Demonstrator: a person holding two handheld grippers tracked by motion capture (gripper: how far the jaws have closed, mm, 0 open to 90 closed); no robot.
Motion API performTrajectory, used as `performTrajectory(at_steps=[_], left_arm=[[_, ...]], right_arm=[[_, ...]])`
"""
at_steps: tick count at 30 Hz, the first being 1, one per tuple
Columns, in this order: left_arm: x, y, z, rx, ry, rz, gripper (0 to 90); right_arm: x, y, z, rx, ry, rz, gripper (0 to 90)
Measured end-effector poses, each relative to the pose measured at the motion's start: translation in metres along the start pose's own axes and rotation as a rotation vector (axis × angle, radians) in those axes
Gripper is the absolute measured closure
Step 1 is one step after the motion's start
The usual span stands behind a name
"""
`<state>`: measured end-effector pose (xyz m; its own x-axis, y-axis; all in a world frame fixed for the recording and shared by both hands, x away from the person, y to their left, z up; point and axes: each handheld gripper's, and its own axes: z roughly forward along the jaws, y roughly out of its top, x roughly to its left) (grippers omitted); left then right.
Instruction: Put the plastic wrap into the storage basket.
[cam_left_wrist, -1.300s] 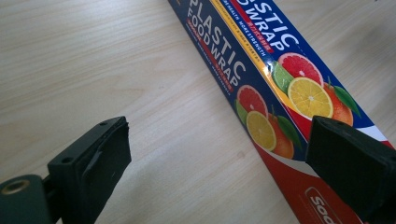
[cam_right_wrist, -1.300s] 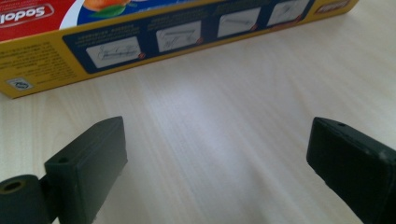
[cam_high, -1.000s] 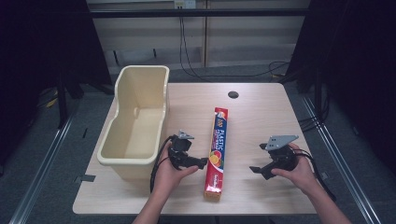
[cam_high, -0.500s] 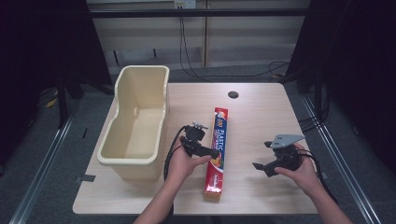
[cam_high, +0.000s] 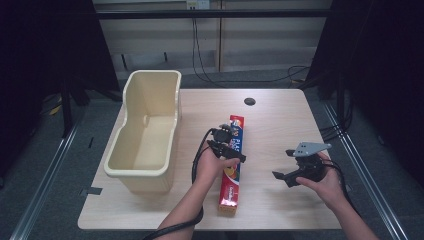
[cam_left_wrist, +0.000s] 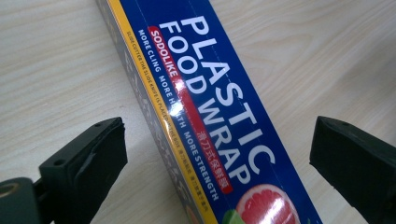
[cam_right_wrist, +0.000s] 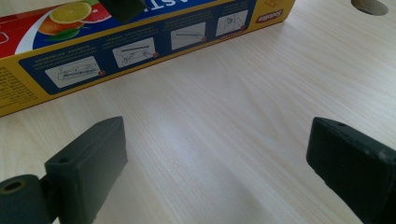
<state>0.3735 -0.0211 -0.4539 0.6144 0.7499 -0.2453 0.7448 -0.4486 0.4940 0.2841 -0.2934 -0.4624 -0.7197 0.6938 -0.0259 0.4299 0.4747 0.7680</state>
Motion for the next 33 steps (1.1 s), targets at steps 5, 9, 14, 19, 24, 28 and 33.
performTrajectory(at_steps=[5,9,14,19,24,28,33], left_arm=[[0.002,0.002,0.005,0.059,0.022,-0.003,8.8],[0.003,0.003,0.008,0.052,-0.020,-0.012,18.0],[0.000,0.005,0.013,0.086,0.005,-0.035,19.4],[-0.003,0.006,0.018,0.127,0.032,-0.059,19.9],[-0.004,0.008,0.020,0.144,0.041,-0.066,20.9],[-0.004,0.011,0.018,0.182,0.050,-0.113,24.7],[-0.004,0.013,0.014,0.210,0.071,-0.172,30.8]], right_arm=[[-0.001,0.000,0.000,-0.012,0.003,0.007,5.2],[-0.002,0.000,-0.001,-0.009,0.010,0.014,5.5],[-0.003,0.001,-0.002,-0.023,0.007,0.022,5.8],[-0.004,0.001,-0.003,-0.024,0.011,0.032,5.8],[-0.003,0.001,-0.003,-0.035,0.005,0.027,6.3],[-0.004,0.002,-0.003,-0.039,0.006,0.029,6.4],[-0.004,0.001,-0.004,-0.038,0.013,0.033,6.3]])
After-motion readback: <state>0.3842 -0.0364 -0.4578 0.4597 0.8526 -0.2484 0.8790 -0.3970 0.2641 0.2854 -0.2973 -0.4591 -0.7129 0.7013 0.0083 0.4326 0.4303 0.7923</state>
